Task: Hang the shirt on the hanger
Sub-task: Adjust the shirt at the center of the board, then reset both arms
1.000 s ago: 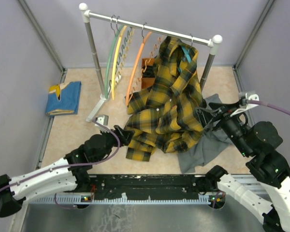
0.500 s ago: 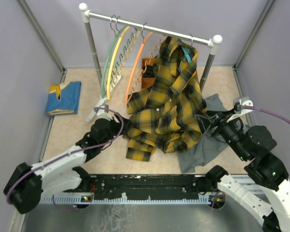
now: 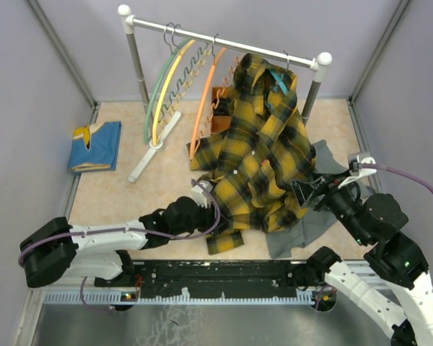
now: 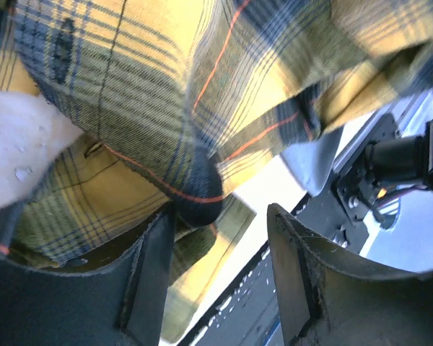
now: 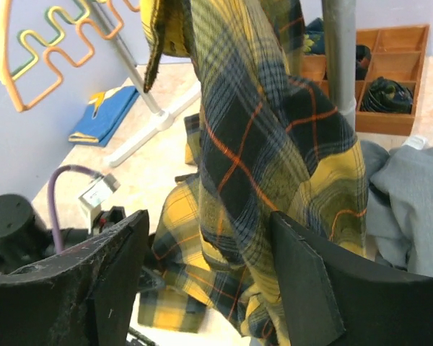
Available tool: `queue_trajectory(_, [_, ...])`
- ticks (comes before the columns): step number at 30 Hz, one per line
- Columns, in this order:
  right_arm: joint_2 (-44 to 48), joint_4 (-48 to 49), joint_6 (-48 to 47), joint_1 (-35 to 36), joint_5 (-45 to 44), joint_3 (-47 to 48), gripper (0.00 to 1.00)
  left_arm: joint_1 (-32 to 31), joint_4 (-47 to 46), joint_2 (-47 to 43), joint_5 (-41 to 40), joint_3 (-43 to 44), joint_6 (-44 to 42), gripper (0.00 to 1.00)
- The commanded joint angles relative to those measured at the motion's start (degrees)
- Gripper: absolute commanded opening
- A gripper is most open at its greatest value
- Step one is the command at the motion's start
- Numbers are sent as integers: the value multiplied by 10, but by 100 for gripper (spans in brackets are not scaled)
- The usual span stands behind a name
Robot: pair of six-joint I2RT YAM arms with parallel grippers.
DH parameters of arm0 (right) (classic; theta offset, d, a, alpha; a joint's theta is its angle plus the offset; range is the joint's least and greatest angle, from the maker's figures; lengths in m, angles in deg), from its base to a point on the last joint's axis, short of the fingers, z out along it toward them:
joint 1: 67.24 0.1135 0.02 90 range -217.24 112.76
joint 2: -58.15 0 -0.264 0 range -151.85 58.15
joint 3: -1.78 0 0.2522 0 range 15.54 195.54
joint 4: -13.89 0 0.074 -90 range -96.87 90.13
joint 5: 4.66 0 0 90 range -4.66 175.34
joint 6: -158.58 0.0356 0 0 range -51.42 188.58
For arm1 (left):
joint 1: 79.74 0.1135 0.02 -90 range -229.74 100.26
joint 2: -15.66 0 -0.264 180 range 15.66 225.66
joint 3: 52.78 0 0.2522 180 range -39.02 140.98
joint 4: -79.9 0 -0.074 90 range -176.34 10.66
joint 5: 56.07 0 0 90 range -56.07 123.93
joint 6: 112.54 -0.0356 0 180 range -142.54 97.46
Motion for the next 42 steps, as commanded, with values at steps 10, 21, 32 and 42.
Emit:
queue_trajectory(10, [51,-116,163,-3,-30,-59,99,-52,275,-202,-231,8,57,86])
queue_trajectory(21, [118,-125,197,-3,20,-126,99,-52,547,-305,-285,115,53,99])
queue_trajectory(32, [191,-121,187,-3,-19,-129,99,-51,650,-325,-349,175,45,99])
queue_trajectory(42, [197,-124,184,-3,-25,-123,99,-52,650,-325,-376,174,18,99])
